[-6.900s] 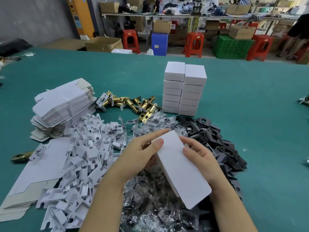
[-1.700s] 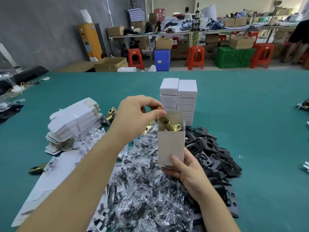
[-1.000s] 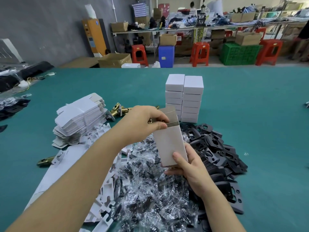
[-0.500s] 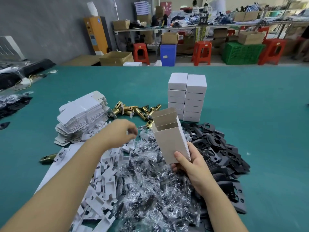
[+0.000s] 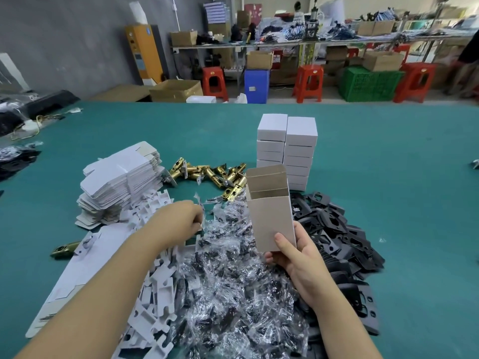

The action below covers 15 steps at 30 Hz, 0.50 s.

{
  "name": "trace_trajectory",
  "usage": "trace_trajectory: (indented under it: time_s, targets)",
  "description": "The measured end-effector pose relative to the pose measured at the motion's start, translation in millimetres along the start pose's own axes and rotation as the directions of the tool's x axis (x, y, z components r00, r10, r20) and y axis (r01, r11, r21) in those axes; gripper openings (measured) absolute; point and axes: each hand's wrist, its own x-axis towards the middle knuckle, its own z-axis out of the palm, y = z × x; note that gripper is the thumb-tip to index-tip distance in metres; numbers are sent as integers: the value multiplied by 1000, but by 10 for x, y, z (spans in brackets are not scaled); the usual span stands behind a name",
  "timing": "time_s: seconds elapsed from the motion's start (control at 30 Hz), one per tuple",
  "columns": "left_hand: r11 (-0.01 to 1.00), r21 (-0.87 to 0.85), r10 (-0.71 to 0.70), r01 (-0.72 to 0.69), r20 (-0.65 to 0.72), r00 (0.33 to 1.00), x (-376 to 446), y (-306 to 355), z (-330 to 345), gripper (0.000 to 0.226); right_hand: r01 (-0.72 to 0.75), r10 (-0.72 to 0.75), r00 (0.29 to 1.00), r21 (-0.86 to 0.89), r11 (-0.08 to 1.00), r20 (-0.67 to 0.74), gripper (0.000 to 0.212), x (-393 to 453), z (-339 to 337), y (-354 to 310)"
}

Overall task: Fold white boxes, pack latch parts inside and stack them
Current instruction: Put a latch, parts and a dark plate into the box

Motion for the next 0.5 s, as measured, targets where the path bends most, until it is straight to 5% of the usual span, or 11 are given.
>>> trace_trajectory:
  time_s: [0.17, 0.3, 0.5]
  targets:
    - [952, -305, -10, -32, -135, 991, -86, 46, -300, 16, -10, 10, 1000, 8, 1000, -9, 47, 0, 1, -10]
    - [750, -659, -38, -62, -136, 990, -209, 138, -499, 21, -11, 11, 1000, 5, 1000, -6, 49, -6, 9, -21]
    - [527, -835, -70, -156, -225, 972, -267, 283, -548, 25, -17, 18, 1000, 19, 1000, -5, 54, -4, 17, -35]
